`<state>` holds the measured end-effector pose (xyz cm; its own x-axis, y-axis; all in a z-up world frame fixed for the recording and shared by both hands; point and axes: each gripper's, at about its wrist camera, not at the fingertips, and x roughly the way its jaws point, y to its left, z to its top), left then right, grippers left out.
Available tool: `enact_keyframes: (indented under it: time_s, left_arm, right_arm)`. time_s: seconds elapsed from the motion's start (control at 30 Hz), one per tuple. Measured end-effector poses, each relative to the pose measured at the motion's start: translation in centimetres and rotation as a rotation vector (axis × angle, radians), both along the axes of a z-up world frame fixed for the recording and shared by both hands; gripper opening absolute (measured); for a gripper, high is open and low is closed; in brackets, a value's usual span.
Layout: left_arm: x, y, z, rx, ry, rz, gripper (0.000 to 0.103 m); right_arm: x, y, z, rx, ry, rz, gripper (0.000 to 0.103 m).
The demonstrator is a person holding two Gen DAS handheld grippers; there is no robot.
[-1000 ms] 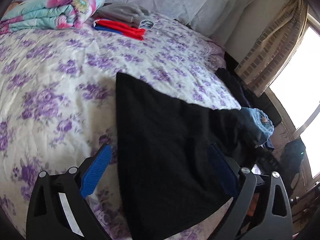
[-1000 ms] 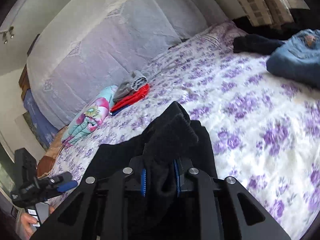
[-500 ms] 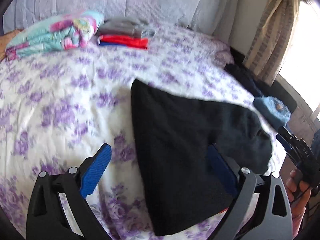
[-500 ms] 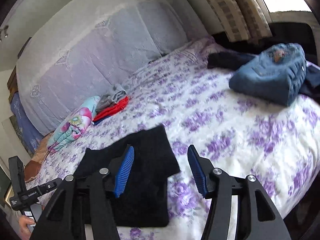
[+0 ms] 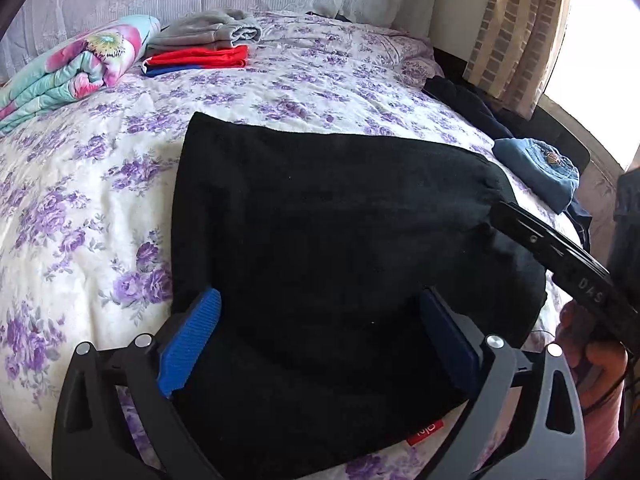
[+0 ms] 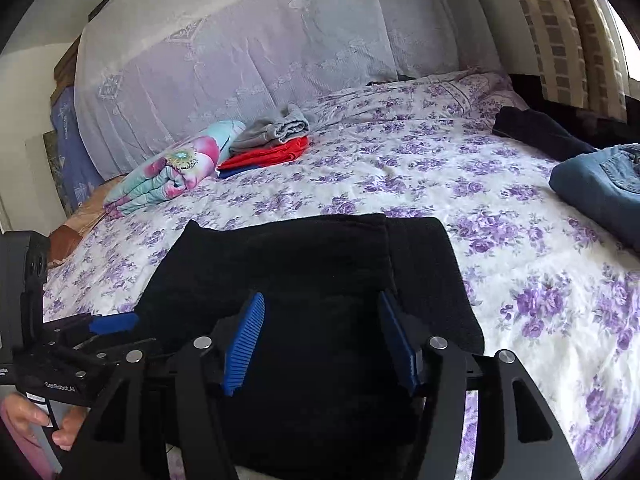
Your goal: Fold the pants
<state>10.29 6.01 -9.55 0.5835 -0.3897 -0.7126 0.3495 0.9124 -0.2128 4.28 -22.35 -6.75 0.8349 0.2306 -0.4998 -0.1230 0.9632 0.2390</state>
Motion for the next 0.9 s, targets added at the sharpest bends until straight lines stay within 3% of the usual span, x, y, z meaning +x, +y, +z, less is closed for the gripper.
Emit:
enact_keyframes:
  time_s: [0.13,0.23,0.33,0.4,0.53,0.67,0.8,0.83,0.9]
  left_arm:
    - [0.1,0.1,0.1,-0.001,-0.002,0.003,0.097]
    - [0.0,0.1,0.1,0.001,-0.005,0.006,0.098]
    - [0.0,0.2,0.1,-0.003,-0.002,0.003,0.098]
    - [-0.4,0.2,0.2,0.014,-0.007,-0.008,0.098]
    - [-1.8,2.0,0.9,-0.012,-0.003,-0.015,0.096]
    - [-1.8,6.7,2.4,-0.16,0.084,0.037,0.096]
    - [-0.3,9.1,1.3,-0.304,0.225,0.027,0.096]
    - [0.2,9.0,0.5,-0.318,0.272,0.011,0.097]
    - [0.6,8.4,-0.2,-0.293,0.29,0.004,0.097]
  right_arm:
    - [-2.7,0.3,2.1,0.017,-0.076,0.017,0.059]
    - [-4.3,1.4,2.6,-0.034,-0.123,0.052,0.059]
    - [-3.8,2.0,-0.6,-0.163,0.0,0.042,0.059]
    - [-5.1,1.1,-1.7,-0.141,-0.035,0.057,0.059]
    - [-7.5,0.9,0.1,-0.182,-0.073,0.059,0.062]
    - [-9.1,-1.0,1.6,-0.051,-0.072,0.117,0.068]
    - [-6.5,-5.0,1.8,0.165,0.006,0.092,0.072]
    - [-5.5,-6.2,1.5,0.22,0.033,0.087,0.073]
    - [-2.7,-8.1,0.4,0.293,0.11,0.077,0.073]
